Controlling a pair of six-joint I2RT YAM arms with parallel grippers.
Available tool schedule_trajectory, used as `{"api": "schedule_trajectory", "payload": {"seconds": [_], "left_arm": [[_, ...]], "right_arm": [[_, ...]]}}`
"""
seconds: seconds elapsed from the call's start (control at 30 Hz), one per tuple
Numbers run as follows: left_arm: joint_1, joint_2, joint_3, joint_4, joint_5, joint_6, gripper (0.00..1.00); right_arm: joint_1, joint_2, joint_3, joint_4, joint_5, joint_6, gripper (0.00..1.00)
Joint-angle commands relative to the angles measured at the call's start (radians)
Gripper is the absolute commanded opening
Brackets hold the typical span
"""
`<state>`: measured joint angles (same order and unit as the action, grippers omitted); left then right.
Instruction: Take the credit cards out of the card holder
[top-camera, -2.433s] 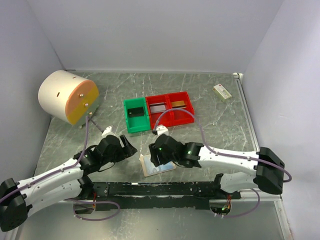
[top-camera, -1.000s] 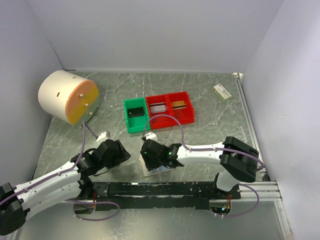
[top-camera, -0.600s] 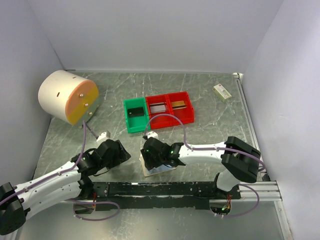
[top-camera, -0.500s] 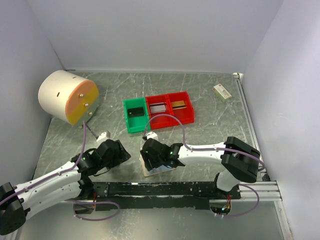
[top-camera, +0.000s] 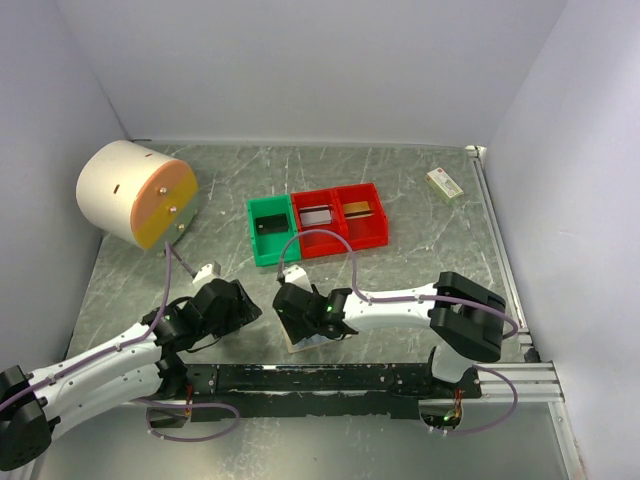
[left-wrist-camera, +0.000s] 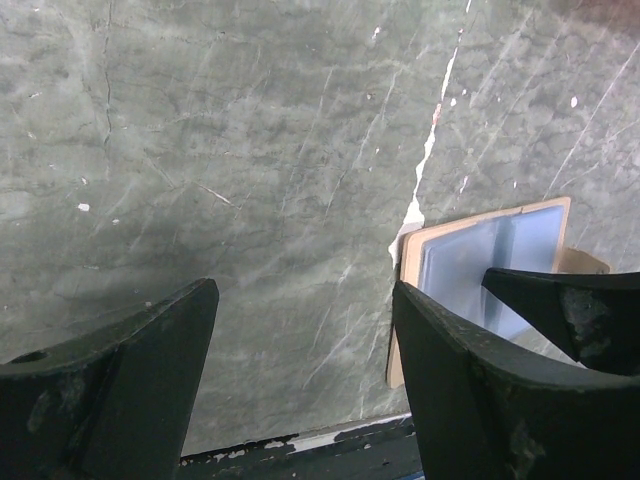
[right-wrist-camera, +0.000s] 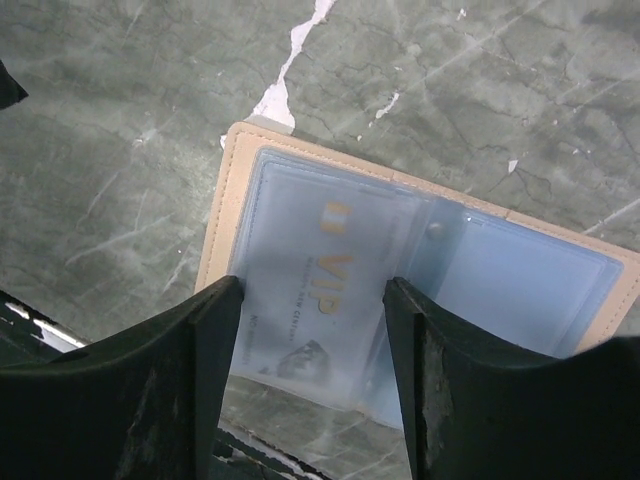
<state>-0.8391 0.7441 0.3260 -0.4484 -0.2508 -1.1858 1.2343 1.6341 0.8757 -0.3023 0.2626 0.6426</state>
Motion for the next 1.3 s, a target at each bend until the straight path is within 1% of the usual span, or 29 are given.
{"api": "schedule_trajectory", "payload": {"seconds": [0.0,0.2,0.37,0.5,0.63,0.77,0.9,1.1,1.17,1.27], "left_arm": [[-0.006,0.003,0.0,-0.002,-0.005,0.012,0.83],[-0.006,0.018,0.006,0.001,-0.004,0.015,0.83],[-0.005,0.02,0.01,-0.001,-0.004,0.015,0.83],[-0.006,0.015,0.0,0.02,0.007,0.018,0.83],[-0.006,0.019,-0.005,0.064,0.034,0.044,0.83],[-0.005,0.027,-0.01,0.102,0.062,0.065,0.83],[-0.006,0.038,-0.017,0.131,0.082,0.077,0.83],[-0.006,0.059,-0.02,0.172,0.111,0.099,0.82],[-0.005,0.063,-0.027,0.209,0.139,0.117,0.8],[-0.006,0.071,-0.051,0.318,0.219,0.158,0.77]], "right_arm": [[0.016,0.075,0.002,-0.081,0.07,-0.012,0.6],[0.021,0.099,0.004,-0.076,0.059,-0.011,0.61],[0.02,0.081,-0.008,-0.054,0.026,-0.012,0.6],[-0.007,0.037,-0.042,0.022,-0.087,-0.029,0.58],[-0.063,-0.01,-0.107,0.13,-0.251,-0.024,0.56],[-0.128,-0.045,-0.175,0.207,-0.365,-0.004,0.55],[-0.17,-0.057,-0.211,0.231,-0.427,-0.006,0.55],[-0.184,-0.066,-0.223,0.226,-0.423,-0.007,0.55],[-0.193,-0.079,-0.235,0.241,-0.432,0.001,0.55],[-0.226,-0.094,-0.267,0.297,-0.499,0.021,0.53]]}}
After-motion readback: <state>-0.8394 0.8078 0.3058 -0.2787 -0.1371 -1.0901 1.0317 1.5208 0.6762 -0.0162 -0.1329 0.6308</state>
